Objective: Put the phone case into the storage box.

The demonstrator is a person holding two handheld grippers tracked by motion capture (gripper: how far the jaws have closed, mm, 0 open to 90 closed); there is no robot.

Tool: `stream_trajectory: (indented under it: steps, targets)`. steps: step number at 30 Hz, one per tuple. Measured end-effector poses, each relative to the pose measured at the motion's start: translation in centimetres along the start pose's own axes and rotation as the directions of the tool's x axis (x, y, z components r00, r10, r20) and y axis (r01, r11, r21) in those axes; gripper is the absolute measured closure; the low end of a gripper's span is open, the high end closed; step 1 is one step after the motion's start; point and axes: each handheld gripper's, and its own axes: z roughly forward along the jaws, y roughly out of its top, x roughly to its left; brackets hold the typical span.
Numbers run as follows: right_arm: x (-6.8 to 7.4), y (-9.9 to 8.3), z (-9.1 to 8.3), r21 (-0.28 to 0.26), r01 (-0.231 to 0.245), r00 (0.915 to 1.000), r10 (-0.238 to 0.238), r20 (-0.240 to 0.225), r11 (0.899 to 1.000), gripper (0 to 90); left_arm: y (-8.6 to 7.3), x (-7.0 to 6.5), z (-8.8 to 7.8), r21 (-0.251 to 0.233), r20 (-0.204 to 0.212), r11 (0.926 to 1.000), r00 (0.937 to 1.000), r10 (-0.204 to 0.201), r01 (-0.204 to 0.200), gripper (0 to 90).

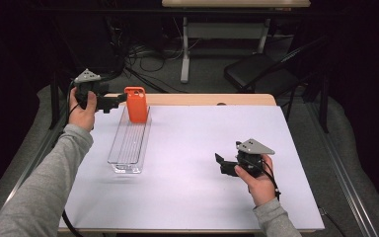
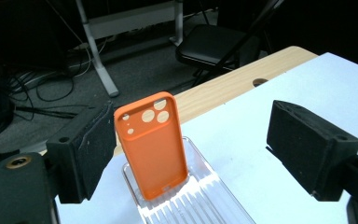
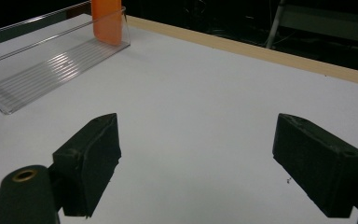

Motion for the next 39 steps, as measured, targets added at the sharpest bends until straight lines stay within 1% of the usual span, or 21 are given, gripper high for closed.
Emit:
stream_trajectory:
  steps: [5,9,15,16,18,20,22,23,27,28,31,34,37,39]
  targets:
    - [0.0,0.2,-0.2,0.002,0.003,1.0,-0.003,-0.005,1.0,14.3,-0.3,-0.5,-0.9,-0.016,0.024,0.9998,0.9997,0.011,-0.011,15.8]
    - [0.0,0.3,-0.5,0.005,0.002,1.0,-0.002,-0.006,1.0,14.2,-0.5,-0.9,-1.6,-0.023,0.033,0.9996,0.9993,0.018,-0.017,15.8]
    - [-0.1,0.5,-0.8,0.01,0.002,1.0,-0.002,-0.009,1.0,14.1,-1.0,-1.8,-2.6,-0.042,0.057,0.999,0.9982,0.016,-0.014,15.8]
    - [-0.2,0.5,-0.9,0.017,-0.001,1.0,0.002,-0.01,1.0,14.0,-1.2,-2.0,-2.8,-0.047,0.066,0.9988,0.9977,0.018,-0.015,15.8]
    - [-0.3,0.5,-1.1,0.028,-0.013,0.9999,0.013,-0.01,1.0,14.1,-1.5,-2.3,-3.0,-0.057,0.075,0.9984,0.9972,0.006,-0.002,15.8]
    - [-0.4,0.6,-1.2,0.034,-0.014,0.9998,0.014,-0.01,0.999,14.0,-1.9,-2.7,-3.4,-0.055,0.079,0.9985,0.9969,0.002,0.003,15.8]
    - [-0.6,0.7,-1.5,0.031,-0.013,0.9999,0.013,-0.007,0.999,14.0,-2.3,-3.0,-3.7,-0.059,0.081,0.9983,0.9967,0.006,-0.001,15.8]
    - [-0.6,0.7,-1.7,0.02,-0.014,0.9999,0.015,-0.006,1.0,13.8,-2.5,-3.1,-3.9,-0.063,0.085,0.998,0.9963,0.003,0.002,15.8]
    - [-0.8,0.8,-2.2,0.015,-0.017,0.9998,0.017,-0.005,1.0,13.7,-3.3,-3.6,-4.4,-0.068,0.091,0.9977,0.9959,0.0,0.006,15.8]
    - [-0.8,0.8,-2.3,0.015,-0.011,0.9999,0.011,-0.004,1.0,13.7,-3.6,-3.8,-4.6,-0.07,0.094,0.9975,0.9956,-0.001,0.007,15.8]
    - [-0.8,0.7,-2.8,0.016,-0.006,1.0,0.007,-0.005,1.0,13.7,-4.4,-4.1,-5.0,-0.072,0.112,0.9972,0.9936,-0.015,0.023,15.8]
    - [-0.9,0.6,-3.2,0.021,0.012,0.9999,-0.012,-0.008,1.0,13.5,-5.2,-4.6,-5.5,-0.071,0.095,0.9974,0.9954,0.002,0.005,15.8]
    - [-1.0,0.6,-3.7,0.02,0.014,0.9999,-0.014,-0.006,1.0,13.1,-5.9,-5.0,-5.9,-0.074,0.101,0.9972,0.9949,0.005,0.002,15.8]
    - [-1.0,0.5,-4.0,0.018,0.01,0.9999,-0.01,-0.004,1.0,13.1,-6.4,-5.3,-6.2,-0.074,0.103,0.9972,0.9946,0.016,-0.008,15.7]
